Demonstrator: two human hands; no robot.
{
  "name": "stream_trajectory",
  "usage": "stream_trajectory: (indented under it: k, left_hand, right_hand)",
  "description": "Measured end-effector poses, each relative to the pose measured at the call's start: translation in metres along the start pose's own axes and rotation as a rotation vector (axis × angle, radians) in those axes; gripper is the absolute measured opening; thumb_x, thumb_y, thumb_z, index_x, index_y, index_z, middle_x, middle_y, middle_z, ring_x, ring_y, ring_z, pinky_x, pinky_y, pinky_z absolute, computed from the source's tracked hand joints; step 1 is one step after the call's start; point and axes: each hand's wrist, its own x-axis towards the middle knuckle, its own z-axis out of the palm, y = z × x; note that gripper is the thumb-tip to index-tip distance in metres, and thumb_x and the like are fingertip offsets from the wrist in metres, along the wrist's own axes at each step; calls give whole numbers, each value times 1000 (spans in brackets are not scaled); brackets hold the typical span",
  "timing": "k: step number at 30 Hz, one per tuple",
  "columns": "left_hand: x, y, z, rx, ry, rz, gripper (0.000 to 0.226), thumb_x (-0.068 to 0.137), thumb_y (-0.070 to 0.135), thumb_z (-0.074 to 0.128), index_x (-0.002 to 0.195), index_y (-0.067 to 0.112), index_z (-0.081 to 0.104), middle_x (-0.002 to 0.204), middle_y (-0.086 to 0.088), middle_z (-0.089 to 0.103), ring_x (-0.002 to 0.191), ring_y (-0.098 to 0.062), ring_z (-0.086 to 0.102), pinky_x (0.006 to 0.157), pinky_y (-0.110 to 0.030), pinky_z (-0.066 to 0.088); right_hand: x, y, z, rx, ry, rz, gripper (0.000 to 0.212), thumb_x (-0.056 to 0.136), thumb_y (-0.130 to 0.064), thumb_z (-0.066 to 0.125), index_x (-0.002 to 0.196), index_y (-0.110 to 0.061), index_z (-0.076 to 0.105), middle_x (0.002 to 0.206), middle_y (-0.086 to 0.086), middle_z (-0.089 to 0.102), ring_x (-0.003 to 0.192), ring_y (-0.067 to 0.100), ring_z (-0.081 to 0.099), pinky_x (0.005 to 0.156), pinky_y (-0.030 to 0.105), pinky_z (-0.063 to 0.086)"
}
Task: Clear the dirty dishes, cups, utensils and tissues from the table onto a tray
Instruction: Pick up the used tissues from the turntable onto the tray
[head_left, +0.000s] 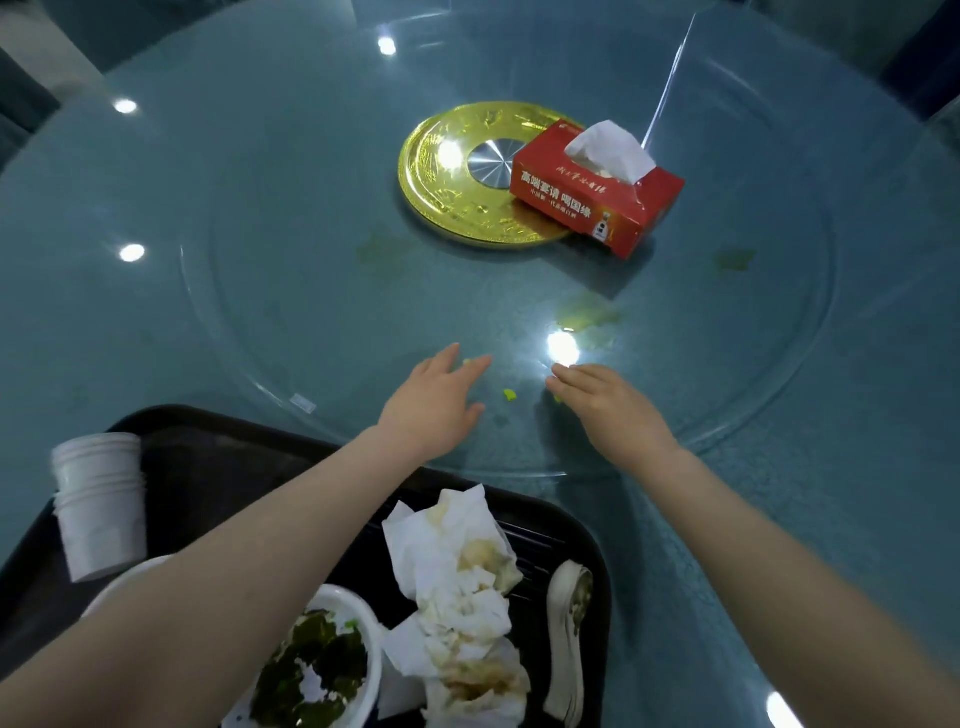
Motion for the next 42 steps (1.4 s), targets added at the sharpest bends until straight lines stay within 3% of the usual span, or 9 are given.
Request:
stream_trajectory:
  k: [5,9,12,19,23,28,32,36,42]
  left_hand:
    - [10,9,10,104,69,-2,54,94,34,52,145,27,35,142,-10,34,126,-32,35,105,-36,31]
    - [10,12,15,54,121,47,41,94,25,55,134,23,51,130,-8,43,117,-27,41,96,-33,35]
    - [11,15,17,37,124,111,40,94,20,55,134,21,52,126,-6,48,115,-26,46,94,-30,34]
    - [15,25,20,54,117,204,31,96,17,50,125,16,62,115,-8,54,104,-26,53,85,-33,41]
    - [19,30,18,81,124,162,23,95,15,50,107,10,68,107,-9,58,95,-30,59,78,-37,44]
    - [18,29,8,-46,124,3,14,88,22,64,99,13,68,102,-6,68,98,-27,59,75,-29,35]
    - [8,24,5,-136,91,-64,11,84,22,68,92,14,70,95,-4,71,95,-24,63,81,-31,47]
    - [-9,13,-1,-208,96,-108,6,81,22,71,77,22,67,72,7,65,81,-17,65,79,-29,51]
    - [-46,-3,-12,-275,107,-152,13,78,23,74,72,27,64,68,10,63,70,-8,61,73,-18,46]
  right_hand:
    - [-5,-9,8,43,-13,43,58,78,18,49,130,-6,57,136,17,53,122,40,50,88,52,51]
    - [-7,-12,9,7,70,-20,54,63,22,68,112,-2,70,118,20,65,103,42,63,70,50,58]
    - [-10,-16,8,-8,126,-30,51,55,20,76,103,0,73,108,19,70,91,38,68,68,45,59]
    - [-16,-22,9,35,153,-7,33,66,13,64,98,7,72,101,22,70,87,40,67,66,46,59]
    - [-16,-24,5,44,158,26,25,67,11,65,91,6,73,90,19,70,80,38,65,62,41,58]
    - [-15,-30,-1,64,131,90,30,68,12,53,91,5,71,85,19,66,78,40,60,66,40,54]
    - [-15,-32,2,66,70,143,36,73,17,50,103,6,67,97,22,63,92,39,55,76,43,49]
    - [-16,-34,3,120,83,199,41,65,27,49,96,7,66,94,22,63,89,39,55,69,42,47]
    - [-15,-31,2,79,34,191,34,64,25,62,90,3,70,88,19,64,78,37,57,69,27,35]
